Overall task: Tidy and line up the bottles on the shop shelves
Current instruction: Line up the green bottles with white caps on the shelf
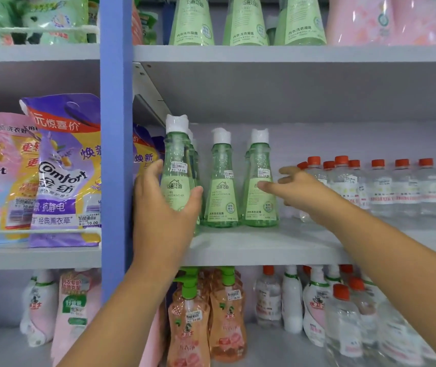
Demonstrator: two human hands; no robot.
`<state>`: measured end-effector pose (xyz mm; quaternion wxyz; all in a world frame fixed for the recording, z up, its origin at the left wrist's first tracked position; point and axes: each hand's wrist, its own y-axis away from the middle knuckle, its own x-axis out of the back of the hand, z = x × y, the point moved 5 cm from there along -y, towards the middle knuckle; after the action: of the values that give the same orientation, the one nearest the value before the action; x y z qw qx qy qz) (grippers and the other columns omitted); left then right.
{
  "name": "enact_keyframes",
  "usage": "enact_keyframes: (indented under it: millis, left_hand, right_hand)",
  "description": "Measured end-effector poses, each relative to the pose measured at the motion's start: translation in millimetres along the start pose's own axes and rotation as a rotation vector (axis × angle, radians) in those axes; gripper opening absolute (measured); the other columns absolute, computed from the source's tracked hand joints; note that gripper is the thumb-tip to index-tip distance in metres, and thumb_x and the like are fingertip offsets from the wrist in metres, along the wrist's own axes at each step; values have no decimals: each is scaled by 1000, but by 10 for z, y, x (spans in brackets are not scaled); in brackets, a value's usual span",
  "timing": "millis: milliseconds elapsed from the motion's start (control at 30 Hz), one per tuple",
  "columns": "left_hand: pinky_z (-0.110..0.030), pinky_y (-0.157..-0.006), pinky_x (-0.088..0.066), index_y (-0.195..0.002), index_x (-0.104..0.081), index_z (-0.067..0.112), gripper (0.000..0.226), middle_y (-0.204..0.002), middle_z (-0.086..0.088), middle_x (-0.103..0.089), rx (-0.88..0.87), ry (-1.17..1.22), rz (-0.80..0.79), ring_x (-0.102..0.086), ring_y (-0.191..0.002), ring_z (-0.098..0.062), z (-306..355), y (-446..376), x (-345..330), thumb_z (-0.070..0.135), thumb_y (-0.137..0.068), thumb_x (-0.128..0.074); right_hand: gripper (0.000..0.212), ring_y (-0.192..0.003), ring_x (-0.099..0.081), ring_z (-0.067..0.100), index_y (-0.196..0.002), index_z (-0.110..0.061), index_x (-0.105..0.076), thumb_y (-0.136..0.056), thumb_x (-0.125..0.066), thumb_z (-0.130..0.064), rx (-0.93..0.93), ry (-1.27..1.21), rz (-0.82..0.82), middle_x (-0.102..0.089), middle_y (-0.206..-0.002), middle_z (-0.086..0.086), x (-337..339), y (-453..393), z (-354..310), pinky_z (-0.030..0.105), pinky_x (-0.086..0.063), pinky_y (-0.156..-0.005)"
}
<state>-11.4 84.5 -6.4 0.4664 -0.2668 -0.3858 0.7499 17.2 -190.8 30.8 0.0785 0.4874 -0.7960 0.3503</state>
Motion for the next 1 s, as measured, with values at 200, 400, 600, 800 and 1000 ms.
enact_keyframes:
  millis: [200, 400, 600, 800, 1000]
  left_hand:
    - [-36, -99, -50, -124, -58, 47, 52, -130, 15, -65, 82, 462, -238, -63, -122, -10, 47, 1436, -311, 56, -76, -76]
    - [-31, -100, -52, -104, -57, 64, 51, -114, 33, -62, 468, 421, -509, -62, -113, 2, -146, 2669, -1477, 66, -56, -76]
    - [-21, -89, -50, -108, -53, 61, 43, -120, 33, -58, 514, 410, -655, -58, -103, 16, 341, 3426, -2801, 48, -79, -82]
    - [-25, -94, -47, -128, -49, 42, 58, -130, 22, -55, 551, 317, -747, -57, -116, -2, 646, 3827, -3895, 48, -80, -83]
    - [-15, -65, -49, -115, -47, 40, 60, -101, 15, -66, 489, 121, -830, -66, -88, 1, 764, 4080, -4660, 47, -71, -88]
  right_hand:
    - [70, -121, -61, -3, -139, -50, -50, -76, -76, -66, 381, -265, 137, -61, -136, -23, 542, 1721, 358, 8, -52, -86]
    - [58, -118, -65, 5, -127, -44, -59, -73, -77, -50, 65, -312, 303, -68, -126, -20, 1197, 2452, 2157, 22, -57, -89]
    - [61, -108, -58, -16, -131, -39, -55, -74, -74, -54, -86, -140, 430, -60, -128, -24, 2194, 2251, 3530, 9, -49, -78]
    - [65, -117, -58, 11, -140, -28, -52, -84, -79, -47, -222, -19, 401, -55, -138, -9, 2774, 1771, 4466, 26, -45, -90]
    - [57, -106, -64, 9, -128, -35, -56, -80, -82, -48, -330, -62, 310, -61, -109, -25, 2750, 1426, 4904, 19, -48, -76]
